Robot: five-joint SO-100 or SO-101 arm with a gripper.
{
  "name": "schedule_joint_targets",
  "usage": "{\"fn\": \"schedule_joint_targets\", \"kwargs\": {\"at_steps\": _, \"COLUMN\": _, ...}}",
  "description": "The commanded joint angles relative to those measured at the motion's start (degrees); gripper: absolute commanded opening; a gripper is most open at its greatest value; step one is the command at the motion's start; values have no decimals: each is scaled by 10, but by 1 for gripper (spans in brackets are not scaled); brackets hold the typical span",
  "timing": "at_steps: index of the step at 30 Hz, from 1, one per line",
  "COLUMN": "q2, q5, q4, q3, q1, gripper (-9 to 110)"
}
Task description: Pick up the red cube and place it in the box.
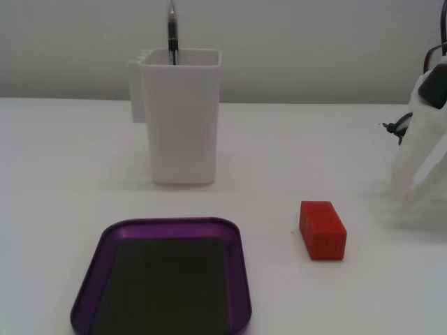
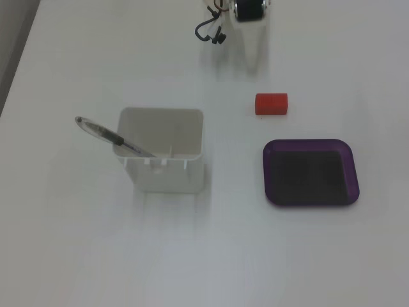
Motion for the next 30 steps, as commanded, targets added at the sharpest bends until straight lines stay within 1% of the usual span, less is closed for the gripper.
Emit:
{"fn": "schedule_joint_targets", "kwargs": {"at_steps": 1, "q2": 57, "q5": 2, "q4": -6, "q3": 4, "q1": -4, "gripper": -1}}
{"fn": "schedule_joint_targets", "kwargs": {"at_steps": 10, "q2": 56, "q5": 1, "q4": -7, "q3": -6, "q1": 4, "gripper": -1}}
{"fn": "schedule_joint_targets", "kwargs": {"at_steps": 18, "q2": 54, "q5": -1, "q4": -53, "q3": -98, "q1": 4, "gripper": -1}}
{"fn": "schedule_joint_targets", "kwargs": {"at_steps": 25, "q2": 52, "q5": 1, "q4": -44, "q3": -105, "q1": 5, "gripper": -1}}
{"fn": "schedule_joint_targets", "kwargs": {"at_steps": 27, "q2": 33, "q5": 1, "q4": -44, "q3": -108, "q1": 5, "gripper": -1}}
{"fn": "schedule_joint_targets", "kwargs": {"at_steps": 30, "q2": -54, "q5": 2, "q4": -49, "q3": -151, "q1": 5, "gripper": -1}}
